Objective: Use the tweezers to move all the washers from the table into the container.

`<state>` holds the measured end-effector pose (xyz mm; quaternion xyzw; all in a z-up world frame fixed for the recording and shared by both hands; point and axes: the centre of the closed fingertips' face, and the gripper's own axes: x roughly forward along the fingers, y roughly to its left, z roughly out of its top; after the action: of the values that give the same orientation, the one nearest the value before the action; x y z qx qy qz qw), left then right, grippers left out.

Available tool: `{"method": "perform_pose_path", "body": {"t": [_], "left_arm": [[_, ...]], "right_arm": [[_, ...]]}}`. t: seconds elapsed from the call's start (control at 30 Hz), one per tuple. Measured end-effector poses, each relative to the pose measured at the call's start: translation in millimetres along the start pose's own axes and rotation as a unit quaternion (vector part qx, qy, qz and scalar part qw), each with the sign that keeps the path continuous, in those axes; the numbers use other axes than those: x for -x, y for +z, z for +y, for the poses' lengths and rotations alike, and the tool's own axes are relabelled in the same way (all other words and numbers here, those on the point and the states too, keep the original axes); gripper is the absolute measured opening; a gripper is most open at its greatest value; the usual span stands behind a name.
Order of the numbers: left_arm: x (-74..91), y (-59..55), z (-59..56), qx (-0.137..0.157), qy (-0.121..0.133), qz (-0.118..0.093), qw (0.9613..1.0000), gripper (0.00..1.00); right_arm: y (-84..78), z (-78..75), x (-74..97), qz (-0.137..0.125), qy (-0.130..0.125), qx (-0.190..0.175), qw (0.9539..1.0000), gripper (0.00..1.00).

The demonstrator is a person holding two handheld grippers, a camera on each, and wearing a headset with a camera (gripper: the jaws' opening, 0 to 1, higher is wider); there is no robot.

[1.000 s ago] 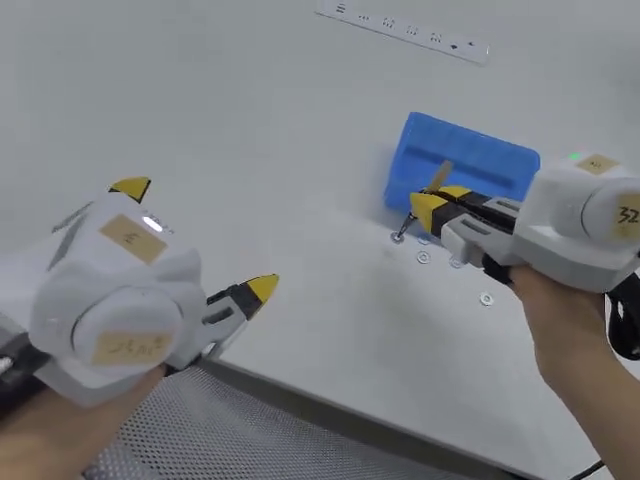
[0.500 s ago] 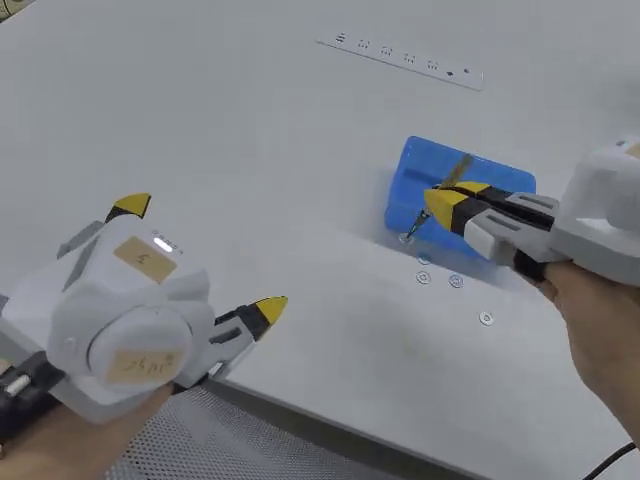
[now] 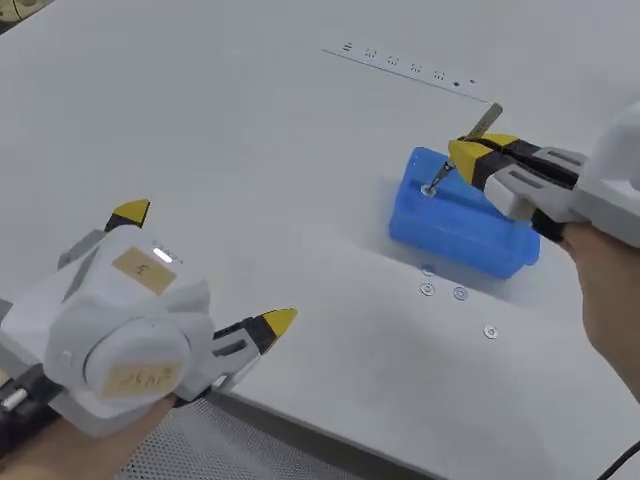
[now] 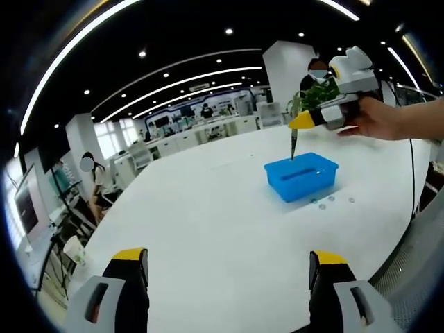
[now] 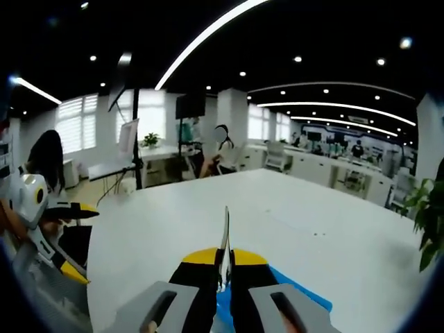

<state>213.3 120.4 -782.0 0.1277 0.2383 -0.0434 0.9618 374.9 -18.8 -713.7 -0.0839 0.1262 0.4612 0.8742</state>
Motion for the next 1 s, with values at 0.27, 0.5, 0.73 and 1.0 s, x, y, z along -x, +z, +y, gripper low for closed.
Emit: {"method": "perform_pose_path", "body": {"t": [0.27, 0.5, 0.73, 1.0], "left_arm": [[0.1, -0.3, 1.4, 0.000, 0.003, 0.001, 1.0000, 0.98], [0.7, 2.3, 0.1, 0.004, -0.001, -0.007, 1.0000, 0.98], [0.4, 0.0, 1.6, 0.007, 0.003, -0.001, 1.0000, 0.96], [0.5, -0.9, 1.2, 0.007, 0.003, 0.002, 1.0000, 0.95]], "right_arm": [[-13.2, -15.9, -14.0, 0.006, -0.029, 0.016, 0.9994, 0.01], [-39.3, -21.8, -28.3, 0.019, -0.045, 0.000, 0.9988, 0.01], [-59.0, -22.8, -40.5, 0.031, -0.045, -0.020, 0.9983, 0.01], [-73.5, -26.6, -50.9, 0.040, -0.054, -0.019, 0.9976, 0.02]]}}
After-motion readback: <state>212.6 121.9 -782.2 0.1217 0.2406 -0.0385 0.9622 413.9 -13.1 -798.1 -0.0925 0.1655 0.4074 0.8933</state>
